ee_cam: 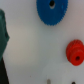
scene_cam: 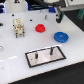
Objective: Insert the blue gear onto the right peg, followed by the red gear
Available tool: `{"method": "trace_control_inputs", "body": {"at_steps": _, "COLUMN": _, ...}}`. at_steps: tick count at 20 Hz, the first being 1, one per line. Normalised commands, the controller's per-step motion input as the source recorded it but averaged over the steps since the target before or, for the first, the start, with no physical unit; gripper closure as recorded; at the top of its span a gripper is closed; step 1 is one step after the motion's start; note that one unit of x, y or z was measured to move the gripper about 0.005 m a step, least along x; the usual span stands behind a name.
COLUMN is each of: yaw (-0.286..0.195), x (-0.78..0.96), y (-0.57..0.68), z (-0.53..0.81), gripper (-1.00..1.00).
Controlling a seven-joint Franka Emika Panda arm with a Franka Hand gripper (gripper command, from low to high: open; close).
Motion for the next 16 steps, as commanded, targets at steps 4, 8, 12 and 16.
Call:
{"method": "trace_control_inputs", "body": {"at_steps": 4, "yaw": 0.0, "x": -0.12, "y": 0.02, "z": -0.5, "gripper": -1.0}}
{"method": "trace_control_inputs", "body": {"at_steps": 8, "yaw": 0.0, "x": -0.14, "y": 0.01, "z": -0.49, "gripper": -1.0}}
{"method": "trace_control_inputs", "body": {"at_steps": 12, "yaw": 0.0, "x": -0.15, "y": 0.0, "z": -0.46, "gripper": -1.0}}
{"method": "trace_control_inputs", "body": {"at_steps": 16, "yaw": 0.0, "x": -0.2, "y": -0.05, "z": -0.44, "gripper": -1.0}}
